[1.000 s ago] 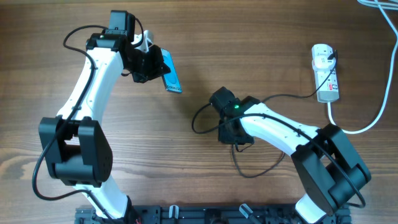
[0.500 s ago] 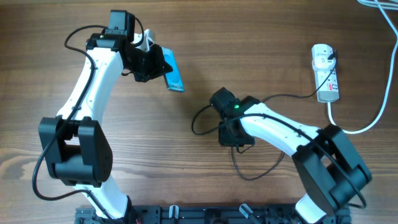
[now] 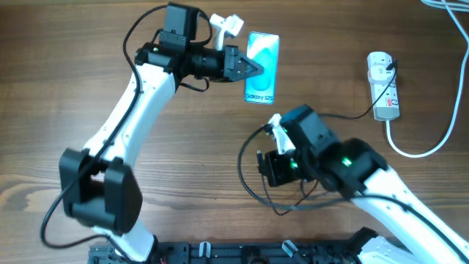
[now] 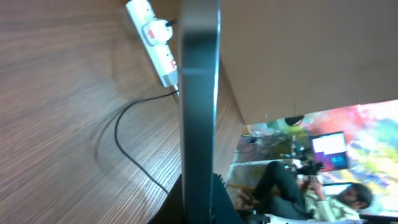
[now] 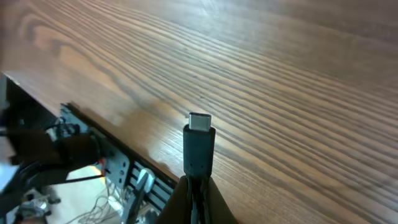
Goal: Plug charger to phone and switch on socket
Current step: 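Lift the plug with the right gripper up to the phone's bottom port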
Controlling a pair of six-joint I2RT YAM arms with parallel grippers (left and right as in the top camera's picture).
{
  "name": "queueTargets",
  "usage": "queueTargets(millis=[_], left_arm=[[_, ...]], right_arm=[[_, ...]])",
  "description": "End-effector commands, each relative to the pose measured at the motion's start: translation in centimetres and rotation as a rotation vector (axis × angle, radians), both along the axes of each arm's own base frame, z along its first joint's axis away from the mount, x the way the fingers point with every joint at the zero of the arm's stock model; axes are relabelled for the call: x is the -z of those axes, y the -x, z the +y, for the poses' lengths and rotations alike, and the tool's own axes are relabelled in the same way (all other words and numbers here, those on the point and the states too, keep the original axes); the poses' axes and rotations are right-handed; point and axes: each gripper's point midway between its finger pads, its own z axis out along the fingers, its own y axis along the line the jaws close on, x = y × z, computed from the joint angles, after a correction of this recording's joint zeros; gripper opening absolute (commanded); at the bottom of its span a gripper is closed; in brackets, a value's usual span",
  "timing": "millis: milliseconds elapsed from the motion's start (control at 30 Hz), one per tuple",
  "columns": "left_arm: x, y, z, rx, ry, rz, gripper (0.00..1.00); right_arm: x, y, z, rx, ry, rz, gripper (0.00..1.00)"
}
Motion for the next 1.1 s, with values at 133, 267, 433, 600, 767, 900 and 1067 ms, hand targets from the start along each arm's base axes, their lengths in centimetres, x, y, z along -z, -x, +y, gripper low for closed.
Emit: queueTargets(millis=[133, 267, 433, 600, 767, 900, 1067], left_arm=[[-5.9, 3.4, -0.8, -0.027, -0.06, -0.203, 0.04], [-6.1, 4.8, -1.9, 0.007, -0.059, -0.2, 0.04], [-5.5, 5.0, -2.8, -0.079, -0.085, -0.056, 0.04], [-5.8, 5.5, -3.0, -0.065, -0.062, -0.018, 0.04], [-5.7, 5.6, -3.0, -0.04, -0.071, -0.065, 0.04], [-5.7, 6.1, -3.3, -0.019, -0.074, -0.083, 0.04], [-5.7, 7.2, -4.6, 0.032, -0.073, -0.119, 0.04]], right_arm=[[-5.4, -0.9, -2.1, 0.093, -0.06, -0.241, 0.04], [-6.0, -1.5, -1.6, 0.115, -0.091, -0.254, 0.04], [-5.9, -3.2, -2.4, 0.233, -0.061, -0.273, 0.04], [-5.8, -3.6, -2.7, 0.274, -0.057, -0.271, 0.04], [-6.3, -4.0, -2.6, 0.284, -0.07, -0.292, 0.04], [-6.4, -4.3, -2.6, 0.288, -0.068, -0.305, 0.04], [-6.3, -4.5, -2.4, 0.289, -0.071, -0.301, 0.04]])
